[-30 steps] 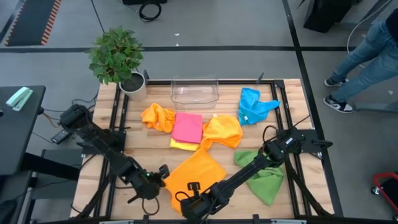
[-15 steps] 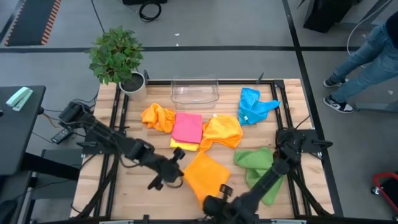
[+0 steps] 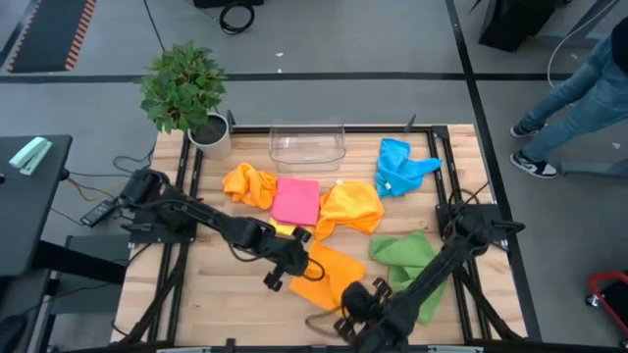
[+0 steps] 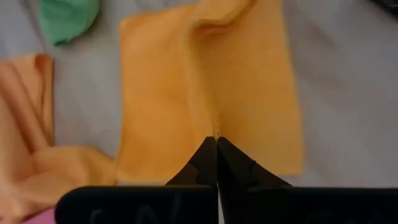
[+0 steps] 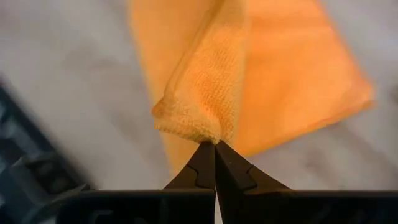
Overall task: Fold microfiber towels
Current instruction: Fold the bottom orange microfiber cloth
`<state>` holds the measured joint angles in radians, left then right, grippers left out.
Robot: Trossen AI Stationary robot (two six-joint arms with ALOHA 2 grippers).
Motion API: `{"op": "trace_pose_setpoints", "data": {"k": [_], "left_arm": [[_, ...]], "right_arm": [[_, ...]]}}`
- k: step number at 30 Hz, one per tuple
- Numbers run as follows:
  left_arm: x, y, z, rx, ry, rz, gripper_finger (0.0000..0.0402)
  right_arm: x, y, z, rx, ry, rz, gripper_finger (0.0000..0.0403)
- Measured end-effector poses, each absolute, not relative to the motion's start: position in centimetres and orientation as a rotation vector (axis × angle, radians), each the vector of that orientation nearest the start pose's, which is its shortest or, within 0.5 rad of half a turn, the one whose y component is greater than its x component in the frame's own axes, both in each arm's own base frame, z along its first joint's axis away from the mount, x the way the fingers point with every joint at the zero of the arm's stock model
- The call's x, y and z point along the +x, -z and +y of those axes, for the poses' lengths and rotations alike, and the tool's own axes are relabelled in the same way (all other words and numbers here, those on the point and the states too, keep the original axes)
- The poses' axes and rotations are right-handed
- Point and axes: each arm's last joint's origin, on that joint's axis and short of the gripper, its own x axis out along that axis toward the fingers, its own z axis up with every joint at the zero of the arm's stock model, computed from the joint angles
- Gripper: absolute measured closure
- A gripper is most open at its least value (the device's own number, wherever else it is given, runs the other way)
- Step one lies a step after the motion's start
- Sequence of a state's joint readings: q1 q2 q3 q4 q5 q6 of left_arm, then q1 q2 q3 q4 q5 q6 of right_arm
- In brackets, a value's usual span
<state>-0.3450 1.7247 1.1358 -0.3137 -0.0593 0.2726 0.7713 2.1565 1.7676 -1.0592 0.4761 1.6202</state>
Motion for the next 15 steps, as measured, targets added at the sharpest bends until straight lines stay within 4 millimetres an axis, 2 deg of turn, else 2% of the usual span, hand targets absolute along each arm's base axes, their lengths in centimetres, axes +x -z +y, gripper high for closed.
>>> {"op": "trace_pose_setpoints", "data": {"k": [8, 12, 15], "left_arm": [[34.9, -20.0, -8.2, 0.365, 0.265, 0.874, 0.0399], [35.4, -19.5, -7.4, 0.351, 0.25, 0.878, 0.0399], [35.9, -18.2, -7.5, 0.352, 0.254, 0.903, 0.0397]], "right_arm": [[30.1, -17.7, 24.3, 0.743, 0.677, 0.956, 0.04], [29.5, -16.8, 23.4, 0.795, 0.681, 0.953, 0.04], [29.1, -16.6, 23.2, 0.828, 0.698, 0.945, 0.04]]}}
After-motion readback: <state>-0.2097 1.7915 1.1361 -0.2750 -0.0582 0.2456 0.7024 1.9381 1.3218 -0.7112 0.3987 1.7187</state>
